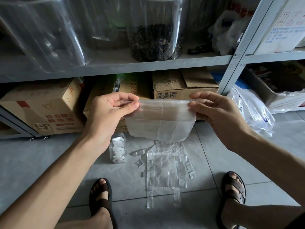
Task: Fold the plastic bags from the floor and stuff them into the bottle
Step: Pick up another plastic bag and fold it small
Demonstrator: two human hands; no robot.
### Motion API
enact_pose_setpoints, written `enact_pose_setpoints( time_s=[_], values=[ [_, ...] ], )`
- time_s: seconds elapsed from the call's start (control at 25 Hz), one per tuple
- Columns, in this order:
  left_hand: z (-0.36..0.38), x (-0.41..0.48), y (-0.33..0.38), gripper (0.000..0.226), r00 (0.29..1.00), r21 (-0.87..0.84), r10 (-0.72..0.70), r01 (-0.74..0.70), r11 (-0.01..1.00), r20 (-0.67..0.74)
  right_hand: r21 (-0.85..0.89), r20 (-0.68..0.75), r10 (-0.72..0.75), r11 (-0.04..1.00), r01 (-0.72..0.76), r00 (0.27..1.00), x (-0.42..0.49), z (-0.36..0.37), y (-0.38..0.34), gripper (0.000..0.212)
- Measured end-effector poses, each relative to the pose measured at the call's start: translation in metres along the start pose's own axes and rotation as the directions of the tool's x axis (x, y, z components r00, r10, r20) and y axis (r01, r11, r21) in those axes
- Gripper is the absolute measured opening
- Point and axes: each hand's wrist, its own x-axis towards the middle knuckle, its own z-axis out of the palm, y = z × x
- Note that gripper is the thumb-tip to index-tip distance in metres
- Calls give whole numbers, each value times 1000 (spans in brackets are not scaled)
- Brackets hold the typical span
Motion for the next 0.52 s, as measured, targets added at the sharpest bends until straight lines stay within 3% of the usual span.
enact_pose_setpoints(
  time_s=[0.24,0.52],
  values=[
    [-1,2,-4,14,999,100,45,-45,994,-5,-281,-99,-117,956,85,988,0,1,-1,18],
    [-3,4,-7,9,979,297,202,-191,936,-6,-532,-77,-257,828,178,963,-1,0,-3,24]
  ],
)
